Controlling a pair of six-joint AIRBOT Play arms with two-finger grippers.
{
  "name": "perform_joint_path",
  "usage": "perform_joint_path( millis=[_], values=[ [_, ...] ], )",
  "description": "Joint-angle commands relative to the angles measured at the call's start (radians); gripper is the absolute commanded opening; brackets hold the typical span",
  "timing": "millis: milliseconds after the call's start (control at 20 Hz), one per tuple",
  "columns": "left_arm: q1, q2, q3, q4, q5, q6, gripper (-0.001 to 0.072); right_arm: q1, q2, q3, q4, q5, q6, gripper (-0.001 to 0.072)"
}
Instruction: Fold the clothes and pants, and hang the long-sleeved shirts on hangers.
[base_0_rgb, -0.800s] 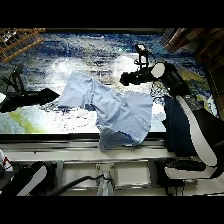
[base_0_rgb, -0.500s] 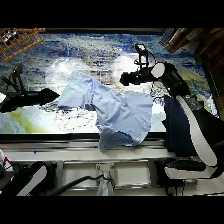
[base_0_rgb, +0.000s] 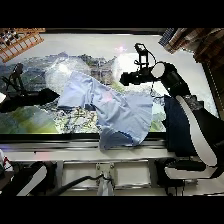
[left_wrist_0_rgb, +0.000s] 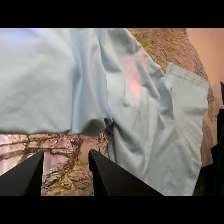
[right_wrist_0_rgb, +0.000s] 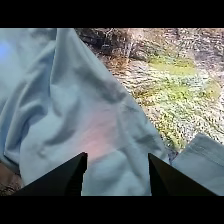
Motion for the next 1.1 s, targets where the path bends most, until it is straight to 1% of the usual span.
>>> perform_joint_path(
  millis=[0, 850, 1050],
  values=[
    [-0.001, 0.0, 0.0, 0.0, 0.0, 0.0, 0.0297, 0.001, 0.0, 0.001, 0.0, 0.0, 0.0, 0.0461],
    [-0.001, -0.004, 0.0, -0.005, 0.011, 0.0, 0.0296, 0.001, 0.0, 0.001, 0.002, -0.004, 0.001, 0.0461],
    [-0.002, -0.031, -0.002, -0.045, 0.007, 0.0, 0.0297, 0.001, 0.0, 0.001, 0.008, -0.089, 0.001, 0.0461]
  ],
)
